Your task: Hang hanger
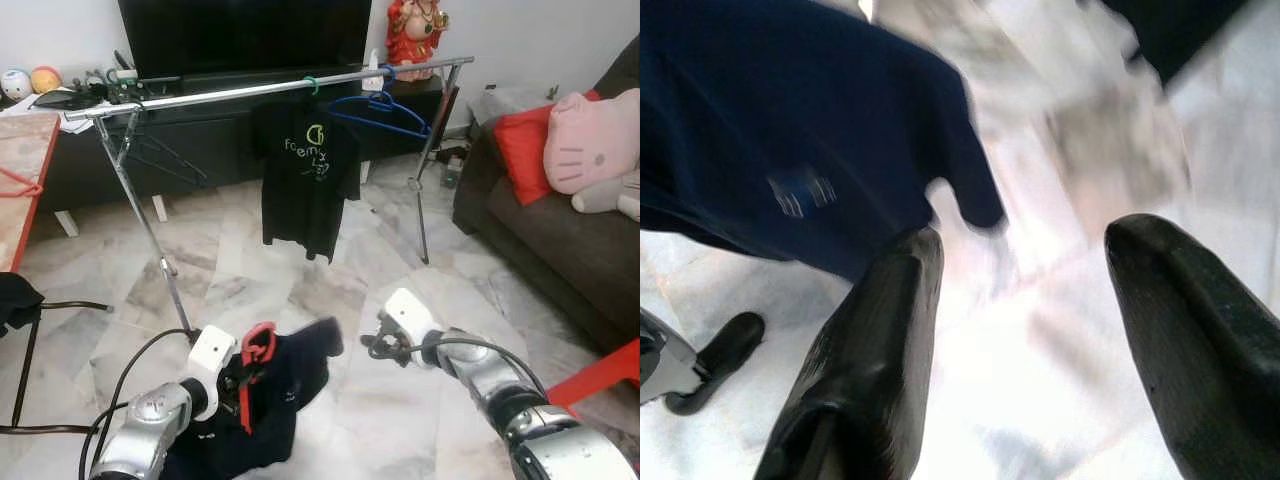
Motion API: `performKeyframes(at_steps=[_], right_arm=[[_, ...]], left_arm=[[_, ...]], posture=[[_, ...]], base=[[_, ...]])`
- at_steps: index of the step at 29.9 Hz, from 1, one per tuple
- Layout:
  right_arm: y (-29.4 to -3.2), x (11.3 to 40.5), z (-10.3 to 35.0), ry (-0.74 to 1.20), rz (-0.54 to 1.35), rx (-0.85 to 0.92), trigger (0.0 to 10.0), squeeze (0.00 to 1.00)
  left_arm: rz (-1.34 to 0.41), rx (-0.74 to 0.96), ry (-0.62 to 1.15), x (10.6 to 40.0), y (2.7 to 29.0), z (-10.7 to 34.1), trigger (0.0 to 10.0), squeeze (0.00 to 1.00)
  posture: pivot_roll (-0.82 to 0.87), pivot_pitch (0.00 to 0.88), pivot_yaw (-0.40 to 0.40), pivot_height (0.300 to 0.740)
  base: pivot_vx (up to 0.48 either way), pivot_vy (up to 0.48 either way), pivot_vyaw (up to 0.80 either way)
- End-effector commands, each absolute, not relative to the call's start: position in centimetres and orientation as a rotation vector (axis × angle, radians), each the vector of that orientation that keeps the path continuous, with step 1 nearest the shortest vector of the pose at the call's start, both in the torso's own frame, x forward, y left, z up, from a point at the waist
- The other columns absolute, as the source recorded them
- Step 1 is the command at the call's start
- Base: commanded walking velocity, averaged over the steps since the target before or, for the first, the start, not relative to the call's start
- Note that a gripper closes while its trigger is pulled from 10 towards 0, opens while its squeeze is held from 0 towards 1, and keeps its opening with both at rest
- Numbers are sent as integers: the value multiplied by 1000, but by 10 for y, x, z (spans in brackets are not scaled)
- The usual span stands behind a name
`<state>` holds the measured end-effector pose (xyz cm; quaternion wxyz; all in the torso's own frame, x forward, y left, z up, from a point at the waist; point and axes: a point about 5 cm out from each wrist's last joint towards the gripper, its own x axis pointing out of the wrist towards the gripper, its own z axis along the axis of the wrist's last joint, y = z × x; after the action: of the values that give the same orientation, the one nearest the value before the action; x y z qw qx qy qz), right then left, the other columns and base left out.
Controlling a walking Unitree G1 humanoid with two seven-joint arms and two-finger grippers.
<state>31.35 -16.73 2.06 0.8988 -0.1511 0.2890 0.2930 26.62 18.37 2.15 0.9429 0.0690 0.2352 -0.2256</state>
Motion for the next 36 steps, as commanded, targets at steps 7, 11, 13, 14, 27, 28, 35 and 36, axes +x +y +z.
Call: performKeyframes(at_steps=[7,11,13,14,27,28,35,36], right_arm=[[-181,269,-30,811,279,-168,10000,0],[-187,250,-45,876,177,-89,10000,0],[-187,239,-53,906,150,-53,10000,0],[-187,239,-53,906,150,-53,10000,0],[-178,206,-75,984,55,12,10000,0],[-172,205,-76,976,35,46,10000,0],[-161,203,-77,970,19,61,10000,0],[-160,202,-78,975,16,60,10000,0]], left_arm=[[-154,126,455,273,195,16,10000,0],[-36,98,443,271,199,13,10000,0],[23,90,432,270,201,12,10000,0],[23,90,432,270,201,12,10000,0],[113,50,432,264,197,9,10000,0],[111,51,430,265,194,9,10000,0],[84,38,422,266,184,9,10000,0],[84,38,421,267,183,9,10000,0]], posture=[[25,0,-77,740],[21,0,-74,740],[28,0,-73,740],[28,0,-73,740],[5,0,-59,740],[1,0,-56,740],[-14,0,-53,740],[-14,0,-53,740]], base=[[0,0,0],[0,0,0],[0,0,0],[0,0,0],[0,0,0],[0,0,0],[143,0,0],[281,0,0]])
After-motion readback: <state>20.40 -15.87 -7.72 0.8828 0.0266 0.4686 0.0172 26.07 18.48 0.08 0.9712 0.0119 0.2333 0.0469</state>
